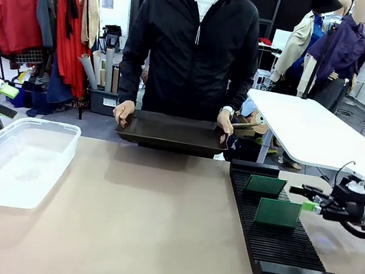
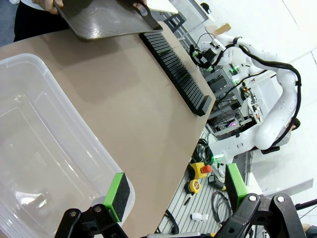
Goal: Sort PCBs into racks and boxes based on the side picked up.
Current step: If the short side of the Blank PCB is picked up, insert it into the PCB Rack ; if the long side is picked up, place it in the Organizing box.
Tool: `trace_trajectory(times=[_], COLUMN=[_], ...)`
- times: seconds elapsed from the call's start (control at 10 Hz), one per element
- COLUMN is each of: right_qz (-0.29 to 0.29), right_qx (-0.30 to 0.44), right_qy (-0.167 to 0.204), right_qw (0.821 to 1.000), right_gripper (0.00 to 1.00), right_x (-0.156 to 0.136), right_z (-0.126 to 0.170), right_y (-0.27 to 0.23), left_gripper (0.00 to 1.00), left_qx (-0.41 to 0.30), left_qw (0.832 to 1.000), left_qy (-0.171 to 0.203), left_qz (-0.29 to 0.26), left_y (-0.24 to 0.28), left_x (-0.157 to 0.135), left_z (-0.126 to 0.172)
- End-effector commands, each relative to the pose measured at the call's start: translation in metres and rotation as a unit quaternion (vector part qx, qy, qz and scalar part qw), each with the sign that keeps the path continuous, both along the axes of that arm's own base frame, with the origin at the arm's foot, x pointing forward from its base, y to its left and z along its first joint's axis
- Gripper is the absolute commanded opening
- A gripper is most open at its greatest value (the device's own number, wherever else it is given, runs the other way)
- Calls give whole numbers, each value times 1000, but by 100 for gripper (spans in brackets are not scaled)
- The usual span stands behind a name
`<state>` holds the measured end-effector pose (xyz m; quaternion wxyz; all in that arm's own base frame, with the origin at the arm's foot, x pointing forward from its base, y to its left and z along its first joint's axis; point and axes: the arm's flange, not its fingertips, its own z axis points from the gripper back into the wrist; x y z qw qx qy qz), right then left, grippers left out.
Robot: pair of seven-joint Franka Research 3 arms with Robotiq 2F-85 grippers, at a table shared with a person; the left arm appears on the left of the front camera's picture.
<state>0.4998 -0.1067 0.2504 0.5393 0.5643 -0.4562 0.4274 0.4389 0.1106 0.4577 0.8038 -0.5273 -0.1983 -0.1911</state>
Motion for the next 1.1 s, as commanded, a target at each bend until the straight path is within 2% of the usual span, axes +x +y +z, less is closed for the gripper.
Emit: trace_trajectory(times=[0.0, 0.3, 0.5, 0.7, 0.9, 1.0], right_qz=[-1, -23, -41, -47, -49, -64], right_qx=[-30, -69, -91, -74, -59, -72], right_qy=[19, 113, 219, 333, 414, 456], right_qw=[999, 991, 971, 939, 907, 885], right_gripper=[100, 100, 100, 100, 100, 100], right_x=[-18, -57, -88, -109, -124, -132], right_z=[40, 100, 137, 155, 173, 178], right_y=[17, 33, 40, 43, 48, 51], left_gripper=[100, 100, 100, 100, 100, 100], left_qx=[-4, -4, -4, -4, -4, -4], left_qw=[1000, 1000, 1000, 1000, 1000, 1000], left_qy=[4, 4, 4, 4, 4, 4], left_qz=[1, 1, 1, 1, 1, 1], left_y=[-1, -1, -1, -1, -1, -1], left_x=[-1, -1, -1, -1, -1, -1], left_z=[2, 2, 2, 2, 2, 2])
